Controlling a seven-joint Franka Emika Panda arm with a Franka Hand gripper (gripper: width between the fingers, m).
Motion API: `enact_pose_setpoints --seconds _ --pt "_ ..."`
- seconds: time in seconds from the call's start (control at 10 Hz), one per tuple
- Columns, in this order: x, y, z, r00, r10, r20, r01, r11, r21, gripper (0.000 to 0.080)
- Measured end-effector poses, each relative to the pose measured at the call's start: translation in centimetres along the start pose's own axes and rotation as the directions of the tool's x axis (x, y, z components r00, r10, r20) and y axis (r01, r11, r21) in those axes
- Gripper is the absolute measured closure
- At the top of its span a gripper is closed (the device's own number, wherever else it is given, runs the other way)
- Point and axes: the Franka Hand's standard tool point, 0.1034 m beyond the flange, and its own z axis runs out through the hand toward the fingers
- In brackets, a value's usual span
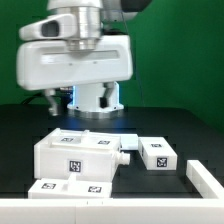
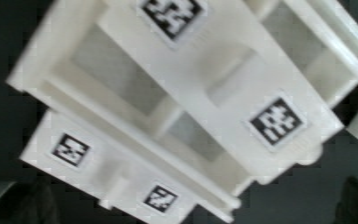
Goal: Assemble cabinet
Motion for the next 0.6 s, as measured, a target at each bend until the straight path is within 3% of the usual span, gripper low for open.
enact_pose_setpoints --seconds 0.3,0.4,0.6 --pt "0.11 -0.2 0.2 1.0 0.013 -0.001 -0.013 1.0 0.0 0.0002" --pt "0.15 0.09 0.48 0.993 0.119 -0.01 -0.119 0.993 -0.008 0.0002" --pt "0.37 -0.46 0.69 0.937 0.35 -0.011 -0.35 0.937 0.006 0.0002"
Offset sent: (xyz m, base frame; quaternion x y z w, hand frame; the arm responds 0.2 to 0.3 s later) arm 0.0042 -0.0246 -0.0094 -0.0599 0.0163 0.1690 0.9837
